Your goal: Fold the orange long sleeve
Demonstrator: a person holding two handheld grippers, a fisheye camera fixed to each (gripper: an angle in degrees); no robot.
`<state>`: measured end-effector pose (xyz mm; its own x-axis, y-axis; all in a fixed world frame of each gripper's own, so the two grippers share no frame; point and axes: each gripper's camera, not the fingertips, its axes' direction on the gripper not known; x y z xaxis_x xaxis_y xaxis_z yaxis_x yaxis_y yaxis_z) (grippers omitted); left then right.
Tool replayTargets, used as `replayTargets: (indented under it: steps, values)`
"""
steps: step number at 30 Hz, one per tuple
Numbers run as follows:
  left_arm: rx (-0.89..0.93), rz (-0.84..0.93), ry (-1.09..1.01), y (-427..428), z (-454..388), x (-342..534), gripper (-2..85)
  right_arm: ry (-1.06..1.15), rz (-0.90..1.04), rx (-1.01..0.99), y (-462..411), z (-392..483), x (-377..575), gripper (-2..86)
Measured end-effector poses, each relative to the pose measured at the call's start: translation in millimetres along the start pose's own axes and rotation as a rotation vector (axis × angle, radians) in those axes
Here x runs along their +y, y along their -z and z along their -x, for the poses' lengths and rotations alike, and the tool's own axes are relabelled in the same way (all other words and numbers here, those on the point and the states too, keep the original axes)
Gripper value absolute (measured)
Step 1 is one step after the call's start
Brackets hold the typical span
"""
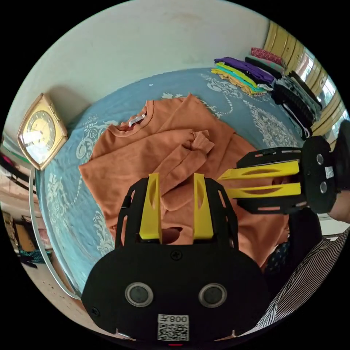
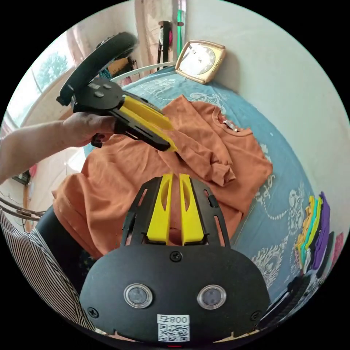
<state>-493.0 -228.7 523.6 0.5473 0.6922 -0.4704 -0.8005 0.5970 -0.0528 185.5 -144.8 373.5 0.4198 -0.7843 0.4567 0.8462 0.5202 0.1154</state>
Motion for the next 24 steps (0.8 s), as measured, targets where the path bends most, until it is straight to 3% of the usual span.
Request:
replayTargets:
  steps: [6, 12, 19, 24]
  values:
    - [-0.032, 0.134, -0.113, -60, -1, -30, 11.7, 0.098, 0.096, 0.038, -65, 20, -29, 7.1]
    - [0.091, 0.036, 0.001, -51, 40, -16, 4.3, 0.136, 0.086, 0.044, -72, 17, -34, 4.1]
    - [0.129, -0.305, 0.362, 49, 156, 58, 2.7, -0.007, -0.056, -0.083, -8, -53, -27, 1.2]
    - [0.023, -0.544, 0.78, 114, 264, 177, 3.6, -0.372, -0.276, -0.046, 89, -200, 40, 0.8]
